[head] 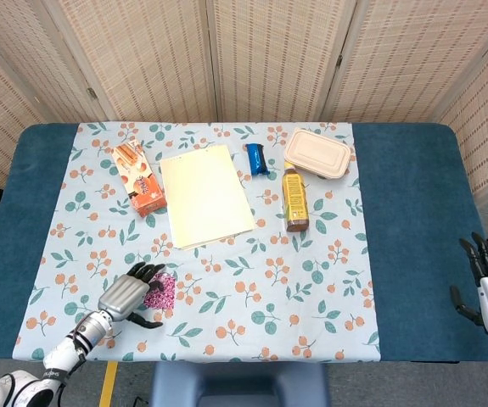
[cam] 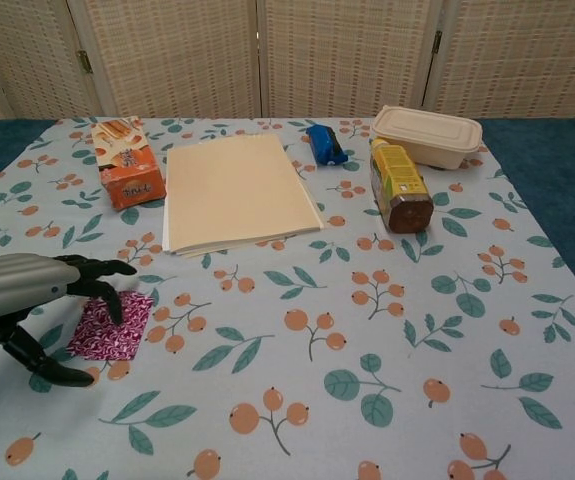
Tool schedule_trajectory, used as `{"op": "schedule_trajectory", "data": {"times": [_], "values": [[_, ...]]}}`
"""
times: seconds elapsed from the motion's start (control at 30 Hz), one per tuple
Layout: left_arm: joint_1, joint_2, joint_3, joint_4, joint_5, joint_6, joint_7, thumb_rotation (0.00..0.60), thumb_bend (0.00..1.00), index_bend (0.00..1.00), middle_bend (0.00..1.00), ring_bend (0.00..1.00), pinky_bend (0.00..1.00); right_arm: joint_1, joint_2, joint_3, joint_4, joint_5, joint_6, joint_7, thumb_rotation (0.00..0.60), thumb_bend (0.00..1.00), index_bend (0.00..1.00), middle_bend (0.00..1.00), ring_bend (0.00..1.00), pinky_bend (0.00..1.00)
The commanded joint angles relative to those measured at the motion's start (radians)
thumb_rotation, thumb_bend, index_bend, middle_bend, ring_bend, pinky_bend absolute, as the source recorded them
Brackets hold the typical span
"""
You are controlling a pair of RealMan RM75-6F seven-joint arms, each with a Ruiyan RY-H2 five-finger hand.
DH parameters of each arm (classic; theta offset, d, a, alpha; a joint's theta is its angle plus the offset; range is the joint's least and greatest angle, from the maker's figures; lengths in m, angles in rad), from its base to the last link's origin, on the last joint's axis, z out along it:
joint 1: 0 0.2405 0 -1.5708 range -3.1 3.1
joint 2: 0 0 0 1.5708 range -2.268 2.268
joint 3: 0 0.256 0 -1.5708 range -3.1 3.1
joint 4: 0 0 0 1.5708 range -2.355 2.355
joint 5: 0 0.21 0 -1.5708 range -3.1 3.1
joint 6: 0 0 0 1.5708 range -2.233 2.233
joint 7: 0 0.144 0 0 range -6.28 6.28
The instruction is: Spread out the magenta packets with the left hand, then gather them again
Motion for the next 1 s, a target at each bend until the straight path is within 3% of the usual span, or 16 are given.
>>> {"op": "schedule_trajectory", "data": {"times": [0.03,0.63,1.0], "values": [[0.009,0.013,0.004,0.004,-0.007,0.007,-0.009,0.320,0.10,0.32,0.00,0.00,0.00,0.000,0.002,0.000,-0.002,-0.001,0.001,-0.001,0.600,0.46,0.00,0.00,0.00,0.00],[0.048,0.122,0.018,-0.030,-0.019,0.053,-0.014,0.318,0.10,0.33,0.00,0.00,0.00,-0.003,0.000,0.002,0.005,0.001,0.004,0.013,0.600,0.46,0.00,0.00,0.00,0.00],[0.005,0.054,-0.012,-0.083,0.002,0.032,0.036,0.319,0.10,0.33,0.00,0.00,0.00,-0.005,-0.002,0.001,0.022,0.004,0.001,0.034,0.600,0.46,0.00,0.00,0.00,0.00]]}}
